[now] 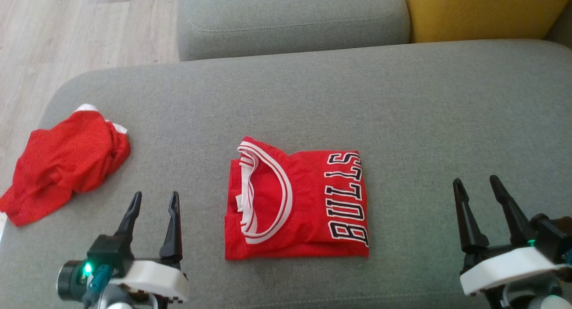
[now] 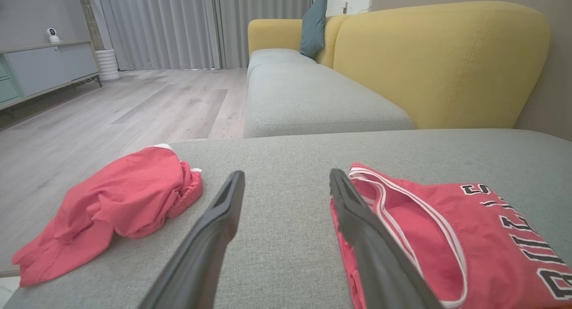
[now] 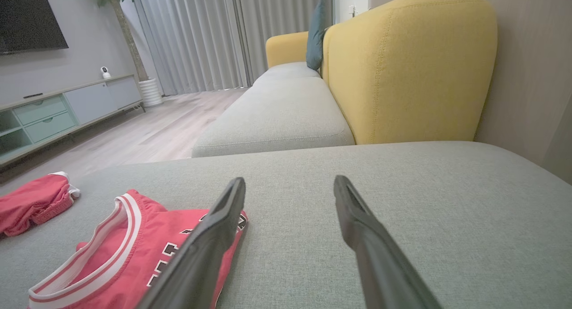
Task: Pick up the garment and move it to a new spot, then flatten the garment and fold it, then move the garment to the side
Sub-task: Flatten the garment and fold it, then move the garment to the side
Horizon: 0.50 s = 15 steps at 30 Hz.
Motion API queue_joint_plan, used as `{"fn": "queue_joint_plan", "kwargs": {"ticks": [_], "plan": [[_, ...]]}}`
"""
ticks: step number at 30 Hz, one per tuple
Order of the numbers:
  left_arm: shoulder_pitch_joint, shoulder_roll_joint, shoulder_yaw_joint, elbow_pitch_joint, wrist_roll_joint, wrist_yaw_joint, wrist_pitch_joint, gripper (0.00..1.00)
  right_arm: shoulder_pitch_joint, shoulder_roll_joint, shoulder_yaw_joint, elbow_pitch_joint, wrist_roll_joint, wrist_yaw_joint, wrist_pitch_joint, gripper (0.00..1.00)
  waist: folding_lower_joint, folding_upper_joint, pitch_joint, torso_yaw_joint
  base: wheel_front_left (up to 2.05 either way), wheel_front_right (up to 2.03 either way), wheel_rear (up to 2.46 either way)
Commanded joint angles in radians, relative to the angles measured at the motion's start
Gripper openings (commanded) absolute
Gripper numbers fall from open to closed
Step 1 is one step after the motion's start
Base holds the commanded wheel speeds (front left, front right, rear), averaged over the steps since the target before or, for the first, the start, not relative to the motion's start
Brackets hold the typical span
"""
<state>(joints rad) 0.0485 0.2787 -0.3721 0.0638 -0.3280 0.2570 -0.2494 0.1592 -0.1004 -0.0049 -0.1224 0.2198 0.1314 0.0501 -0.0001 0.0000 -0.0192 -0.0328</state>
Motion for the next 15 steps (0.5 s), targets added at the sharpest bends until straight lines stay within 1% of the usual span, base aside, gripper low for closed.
{"fn": "queue_joint_plan", "kwargs": {"ticks": [1,15], "plan": [[-0.035,0.023,0.046,-0.035,0.003,0.009,-0.010,1.00,-0.016,-0.003,0.017,-0.042,0.003,-0.001,0.000,1.00,0.0001,0.0000,0.001,0.000,0.00,0.00,0.00],[-0.041,0.026,0.041,-0.043,0.000,0.017,-0.009,1.00,-0.022,0.005,0.013,-0.036,0.002,-0.001,-0.001,1.00,0.0001,0.0000,0.012,0.004,0.00,0.00,0.00]]}}
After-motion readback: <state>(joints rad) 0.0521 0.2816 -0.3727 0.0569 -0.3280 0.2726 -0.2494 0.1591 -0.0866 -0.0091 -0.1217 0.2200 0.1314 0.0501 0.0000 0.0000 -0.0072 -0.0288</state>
